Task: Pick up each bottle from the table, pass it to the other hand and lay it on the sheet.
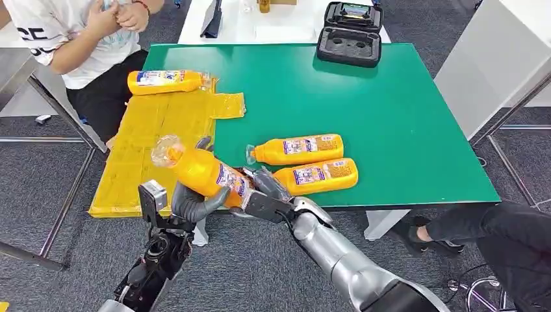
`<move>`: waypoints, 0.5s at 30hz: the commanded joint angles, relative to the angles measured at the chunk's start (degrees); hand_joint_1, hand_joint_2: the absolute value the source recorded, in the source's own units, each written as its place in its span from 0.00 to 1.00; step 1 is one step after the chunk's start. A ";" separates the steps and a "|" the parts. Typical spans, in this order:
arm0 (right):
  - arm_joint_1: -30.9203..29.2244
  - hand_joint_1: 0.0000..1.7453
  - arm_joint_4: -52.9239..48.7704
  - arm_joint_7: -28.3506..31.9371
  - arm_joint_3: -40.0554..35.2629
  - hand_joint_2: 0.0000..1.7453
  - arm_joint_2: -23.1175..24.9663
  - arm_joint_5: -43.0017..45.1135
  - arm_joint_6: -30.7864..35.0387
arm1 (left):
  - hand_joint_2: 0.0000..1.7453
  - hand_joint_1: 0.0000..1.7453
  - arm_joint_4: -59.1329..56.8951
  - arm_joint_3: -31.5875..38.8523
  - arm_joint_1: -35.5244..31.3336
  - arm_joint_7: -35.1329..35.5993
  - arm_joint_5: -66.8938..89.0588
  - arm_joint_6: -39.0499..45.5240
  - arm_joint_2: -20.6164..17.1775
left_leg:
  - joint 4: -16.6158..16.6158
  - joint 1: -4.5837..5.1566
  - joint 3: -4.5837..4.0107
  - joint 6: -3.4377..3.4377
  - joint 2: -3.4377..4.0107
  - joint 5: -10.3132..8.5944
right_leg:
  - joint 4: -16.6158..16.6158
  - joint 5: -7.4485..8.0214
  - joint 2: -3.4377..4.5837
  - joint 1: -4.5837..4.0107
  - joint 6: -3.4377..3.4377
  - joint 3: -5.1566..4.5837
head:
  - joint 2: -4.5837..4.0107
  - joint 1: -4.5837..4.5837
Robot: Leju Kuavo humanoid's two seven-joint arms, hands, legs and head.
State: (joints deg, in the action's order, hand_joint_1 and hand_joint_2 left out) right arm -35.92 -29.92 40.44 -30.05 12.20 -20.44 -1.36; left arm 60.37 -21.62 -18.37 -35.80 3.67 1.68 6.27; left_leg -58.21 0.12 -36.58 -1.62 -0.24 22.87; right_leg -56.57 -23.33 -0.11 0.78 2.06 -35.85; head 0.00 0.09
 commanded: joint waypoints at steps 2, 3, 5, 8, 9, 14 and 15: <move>-3.05 0.99 5.38 -0.49 -2.65 1.00 0.58 -0.71 -0.59 | 1.00 1.00 -2.89 -0.65 -2.54 -0.06 -2.45 -6.17 0.37 | 0.02 -0.03 0.22 0.08 -0.03 0.09 | 0.01 -0.11 -0.04 -0.03 -0.07 0.23 | 0.00 0.00; -3.16 0.99 5.52 -0.53 -2.74 1.00 0.68 -0.79 -0.70 | 1.00 1.00 -2.47 -0.34 -2.26 -0.57 -4.84 -10.17 0.24 | 0.01 -0.03 0.18 0.07 -0.01 0.08 | 0.01 -0.08 -0.02 -0.03 -0.06 0.18 | 0.00 0.00; -3.22 0.98 5.61 -0.53 -2.76 1.00 0.72 -0.83 -0.70 | 1.00 1.00 -2.54 -0.10 -2.22 -0.45 -5.39 -10.90 0.32 | -0.01 -0.06 0.31 0.10 0.02 0.16 | 0.00 -0.15 0.00 -0.07 -0.09 0.32 | 0.00 0.00; -3.33 0.98 5.93 -0.55 -2.74 1.00 0.82 -0.87 -0.64 | 1.00 1.00 -2.98 0.10 -2.30 -0.44 -6.43 -12.97 0.23 | -0.01 -0.06 0.28 0.10 0.00 0.13 | 0.01 -0.13 -0.02 -0.07 -0.08 0.30 | 0.00 0.00; -3.33 0.98 6.03 -0.52 -2.74 1.00 0.87 -0.91 -0.63 | 1.00 1.00 -3.23 0.19 -2.36 -0.60 -7.14 -14.28 0.20 | 0.01 -0.04 0.23 0.08 -0.03 0.08 | 0.01 -0.10 -0.04 -0.05 -0.07 0.23 | 0.00 0.02; -3.42 1.00 6.17 -0.46 -2.86 1.00 1.03 -1.14 -0.60 | 1.00 1.00 -3.60 0.26 -2.34 -0.56 -6.36 -15.13 0.08 | 0.00 -0.06 0.26 0.08 -0.03 0.10 | 0.02 -0.11 -0.05 -0.06 -0.07 0.28 | 0.00 0.00; -3.41 0.98 6.13 -0.46 -2.86 1.00 1.01 -1.16 -0.60 | 1.00 1.00 -3.67 0.19 -2.35 -0.54 -6.03 -14.97 0.03 | -0.01 -0.04 0.23 0.07 -0.05 0.10 | 0.00 -0.12 -0.07 -0.05 -0.07 0.24 | 0.00 0.00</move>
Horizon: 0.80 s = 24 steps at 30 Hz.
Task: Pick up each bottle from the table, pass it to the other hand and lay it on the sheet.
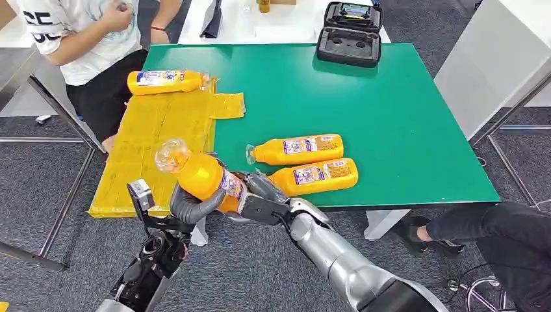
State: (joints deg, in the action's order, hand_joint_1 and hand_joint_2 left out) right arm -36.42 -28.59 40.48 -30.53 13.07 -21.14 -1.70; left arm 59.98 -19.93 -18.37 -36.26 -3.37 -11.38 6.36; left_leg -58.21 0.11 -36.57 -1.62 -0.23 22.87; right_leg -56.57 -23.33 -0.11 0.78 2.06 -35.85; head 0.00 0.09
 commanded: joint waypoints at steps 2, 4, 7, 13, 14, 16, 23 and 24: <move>-2.80 0.95 4.46 -0.48 -2.23 1.00 0.12 -0.41 -0.22 | 1.00 1.00 -3.11 -1.46 -2.23 -0.16 2.46 0.00 -0.15 | -0.02 -0.06 0.32 0.09 -0.03 0.15 | 0.00 -0.15 -0.04 -0.06 -0.08 0.35 | 0.00 0.00; -2.32 0.00 3.27 -0.48 -1.67 1.00 0.07 0.27 0.57 | 1.00 1.00 -2.66 -1.54 -2.07 -0.16 5.22 3.98 -0.29 | -0.01 -0.04 0.36 0.10 -0.02 0.17 | 0.00 -0.17 -0.03 -0.05 -0.08 0.38 | 0.00 0.00; -1.60 0.00 0.84 -0.48 -1.10 1.00 -0.04 1.61 0.81 | 1.00 1.00 -2.38 -0.67 -1.96 0.31 5.13 4.43 -0.10 | -0.01 -0.07 0.33 0.10 -0.05 0.15 | 0.01 -0.16 -0.06 -0.07 -0.09 0.36 | 0.00 0.00; -1.64 0.00 -2.80 -0.48 -0.62 0.00 -0.73 5.61 0.37 | 1.00 1.00 -2.33 0.07 -1.91 0.77 7.18 7.48 -0.18 | 0.01 -0.02 0.12 0.06 -0.03 0.05 | 0.01 -0.06 -0.04 -0.02 -0.05 0.14 | 0.00 0.00; -1.69 0.00 -3.52 -0.48 -0.74 0.00 -1.06 6.63 0.56 | 1.00 1.00 -2.38 0.24 -1.93 0.87 7.37 8.02 -0.13 | -0.02 -0.06 0.27 0.09 -0.02 0.13 | -0.01 -0.14 -0.03 -0.06 -0.08 0.30 | 0.00 -0.02; -1.67 0.00 -4.56 -0.48 -0.90 0.00 -1.65 7.81 0.50 | 1.00 1.00 -2.75 0.58 -2.15 1.15 7.54 8.80 -0.14 | -0.01 -0.02 0.13 0.06 -0.02 0.06 | 0.00 -0.07 -0.03 -0.03 -0.05 0.15 | 0.00 0.00; -0.46 0.00 -7.84 -0.48 -1.21 0.00 -3.21 9.17 1.94 | 1.00 1.00 -2.30 2.55 -2.85 0.86 10.03 15.26 -0.63 | 0.01 -0.06 0.31 0.09 -0.07 0.12 | 0.03 -0.14 -0.08 -0.06 -0.07 0.35 | 0.00 -0.02; -0.45 0.00 -7.94 -0.48 -1.22 0.00 -3.36 9.25 1.87 | 1.00 1.00 -2.12 2.80 -3.10 0.87 9.86 15.01 -0.98 | 0.00 -0.05 0.22 0.08 -0.05 0.09 | 0.02 -0.10 -0.06 -0.05 -0.06 0.25 | 0.00 0.00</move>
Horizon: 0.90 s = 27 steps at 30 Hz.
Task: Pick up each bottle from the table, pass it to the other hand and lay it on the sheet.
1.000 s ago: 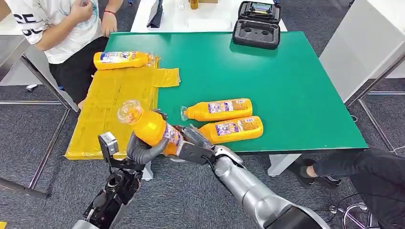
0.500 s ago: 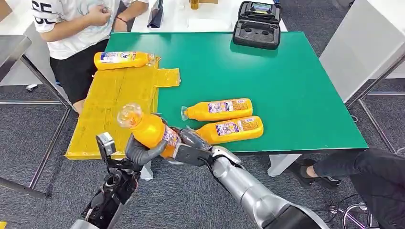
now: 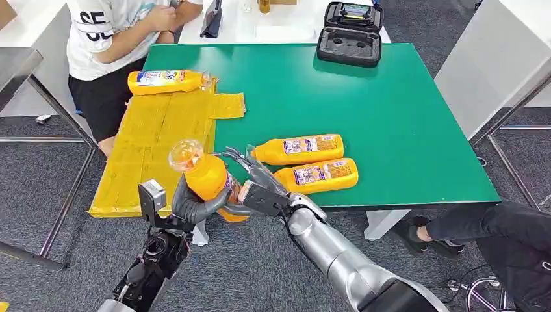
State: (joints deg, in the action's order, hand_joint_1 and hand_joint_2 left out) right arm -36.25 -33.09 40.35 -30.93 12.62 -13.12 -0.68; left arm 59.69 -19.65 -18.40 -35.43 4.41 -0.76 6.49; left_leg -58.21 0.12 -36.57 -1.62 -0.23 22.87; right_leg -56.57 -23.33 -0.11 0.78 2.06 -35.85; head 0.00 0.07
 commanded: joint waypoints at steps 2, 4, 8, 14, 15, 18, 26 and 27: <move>0.33 0.00 -6.74 -0.35 -0.87 0.00 -4.06 2.37 0.98 | 1.00 1.00 -0.93 4.18 -4.02 0.24 4.46 8.80 -2.21 | 0.01 -0.04 0.10 0.06 -0.05 0.04 | 0.02 -0.06 -0.06 -0.04 -0.05 0.12 | 0.00 0.02; 0.78 0.00 -7.87 -0.35 -0.39 0.00 -4.43 3.22 1.32 | 1.00 1.00 -0.95 5.07 -4.72 0.51 5.30 9.88 -2.69 | -0.02 -0.08 0.16 0.09 -0.06 0.08 | 0.01 -0.09 -0.07 -0.09 -0.08 0.20 | 0.00 0.00; 0.81 0.00 -7.99 -0.35 -0.40 0.00 -4.60 3.31 1.19 | 1.00 1.00 -0.82 5.42 -5.09 0.51 5.05 9.56 -3.08 | 0.00 -0.05 0.08 0.06 -0.02 0.03 | 0.02 -0.04 -0.03 -0.05 -0.05 0.09 | 0.00 0.02; 3.55 0.00 -11.94 -0.35 2.17 1.00 -5.80 5.35 1.78 | 1.00 1.00 -3.88 6.83 -10.67 2.00 9.50 14.09 -6.80 | -0.05 -0.11 0.21 0.10 -0.10 0.10 | -0.01 -0.12 -0.11 -0.11 -0.09 0.26 | 0.00 0.00; 4.10 0.00 -12.55 -0.35 2.53 1.00 -6.11 5.28 1.83 | 1.00 1.00 -4.99 6.91 -12.06 2.25 10.40 14.53 -7.78 | -0.01 -0.10 0.11 0.08 -0.10 0.04 | 0.02 -0.06 -0.11 -0.11 -0.07 0.16 | 0.00 0.02; 5.30 0.00 -14.05 -0.35 3.69 1.00 -6.74 5.24 1.75 | 1.00 1.00 -7.85 7.42 -14.26 2.48 11.86 16.17 -8.99 | -0.05 -0.15 0.35 0.15 -0.12 0.14 | -0.02 -0.17 -0.13 -0.15 -0.13 0.41 | 0.00 0.02; 8.58 0.00 -17.64 -0.35 6.06 1.00 -7.48 4.74 1.32 | 1.00 1.00 -11.63 4.85 -16.52 5.63 23.31 24.42 -11.82 | 0.02 -0.11 0.36 0.10 -0.11 0.13 | 0.04 -0.17 -0.12 -0.11 -0.09 0.41 | 0.00 0.00; 9.17 0.00 -18.06 -0.35 6.77 1.00 -7.38 4.44 1.23 | 1.00 1.00 -13.19 2.45 -17.86 8.54 30.12 27.66 -12.78 | -0.03 -0.14 0.46 0.13 -0.08 0.21 | 0.02 -0.23 -0.09 -0.14 -0.12 0.52 | 0.00 0.02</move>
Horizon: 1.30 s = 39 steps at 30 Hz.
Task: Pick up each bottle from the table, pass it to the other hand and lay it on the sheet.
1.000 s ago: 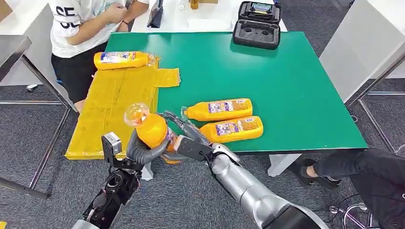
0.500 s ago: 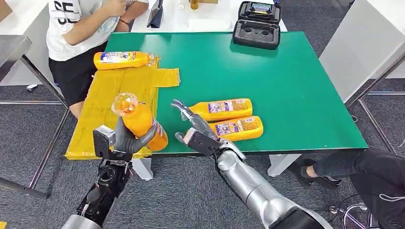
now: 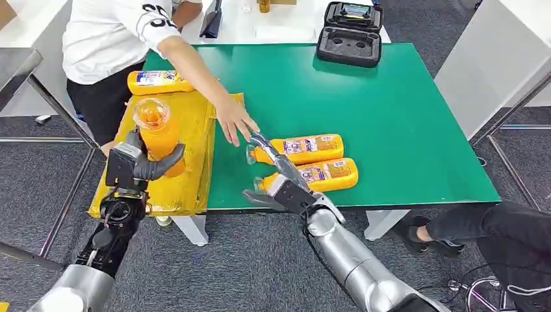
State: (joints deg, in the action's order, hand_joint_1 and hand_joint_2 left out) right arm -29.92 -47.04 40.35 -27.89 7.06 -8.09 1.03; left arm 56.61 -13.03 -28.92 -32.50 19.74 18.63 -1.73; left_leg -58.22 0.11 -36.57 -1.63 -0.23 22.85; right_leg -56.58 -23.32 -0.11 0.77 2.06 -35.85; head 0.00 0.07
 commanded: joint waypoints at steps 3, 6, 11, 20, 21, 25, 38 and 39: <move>4.20 0.00 -5.27 -0.39 5.05 1.00 -1.79 -1.28 -1.25 | 1.00 1.00 -13.96 -8.21 -11.47 10.02 25.10 6.60 -6.56 | -0.04 -0.13 0.40 0.14 -0.15 0.19 | 0.01 -0.22 -0.16 -0.13 -0.12 0.48 | 0.00 0.00; 3.89 0.00 -4.18 -0.35 5.65 1.00 -1.63 -1.72 -1.91 | 1.00 1.00 -16.83 -10.38 -13.82 11.59 28.66 2.50 -7.66 | -0.02 -0.08 0.18 0.10 -0.15 0.07 | -0.01 -0.11 -0.16 -0.09 -0.09 0.24 | 0.00 0.02; 3.06 0.00 -2.75 -0.35 5.90 1.00 -1.30 -2.36 -2.47 | 1.00 1.00 -21.43 -14.23 -17.20 13.52 33.30 -2.57 -8.58 | -0.06 -0.10 0.25 0.12 -0.06 0.13 | -0.03 -0.14 -0.07 -0.10 -0.10 0.29 | 0.00 0.02; 3.79 0.00 -2.41 -0.35 6.08 1.00 -1.46 -3.35 -3.10 | 1.00 1.00 -27.54 -19.14 -21.85 16.28 40.39 -8.62 -7.59 | -0.03 -0.08 0.26 0.11 -0.10 0.09 | 0.00 -0.13 -0.11 -0.08 -0.08 0.31 | 0.00 0.02; 3.70 0.00 -2.22 -0.35 6.07 1.00 -1.35 -3.66 -3.06 | 1.00 1.00 -27.56 -19.38 -21.81 16.57 40.76 -8.85 -7.70 | 0.00 -0.05 0.15 0.08 -0.05 0.04 | 0.01 -0.07 -0.06 -0.04 -0.06 0.18 | 0.00 0.00; 3.80 0.00 -2.07 -0.35 6.34 1.00 -1.01 -3.84 -3.04 | 1.00 1.00 -27.49 -19.48 -21.33 17.03 41.26 -8.55 -7.35 | 0.02 -0.03 0.12 0.08 0.00 0.02 | 0.01 -0.03 0.00 -0.03 -0.06 0.12 | 0.00 0.02; 4.49 0.00 -2.68 -0.35 6.71 1.00 -0.57 -4.76 -3.24 | 1.00 1.00 -30.98 -19.32 -21.18 20.34 42.95 -12.22 -6.09 | 0.02 -0.05 0.26 0.10 -0.01 0.08 | 0.02 -0.10 -0.02 -0.05 -0.08 0.27 | 0.00 0.02; 4.70 0.00 -3.71 -0.35 6.76 1.00 -0.48 -4.57 -3.44 | 1.00 1.00 -31.25 -19.03 -20.80 20.50 43.08 -11.97 -5.87 | 0.02 -0.03 0.18 0.08 0.00 0.04 | 0.02 -0.06 -0.01 -0.03 -0.06 0.18 | 0.00 0.00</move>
State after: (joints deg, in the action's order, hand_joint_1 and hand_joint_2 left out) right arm -24.29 -51.56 40.35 -22.38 6.21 -12.83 -2.05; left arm 31.93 -29.55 -47.08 -13.03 62.10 7.12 -8.92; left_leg -58.22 0.11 -36.57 -1.60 -0.22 22.82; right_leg -56.59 -23.31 -0.10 0.78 2.05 -35.86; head 0.00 0.07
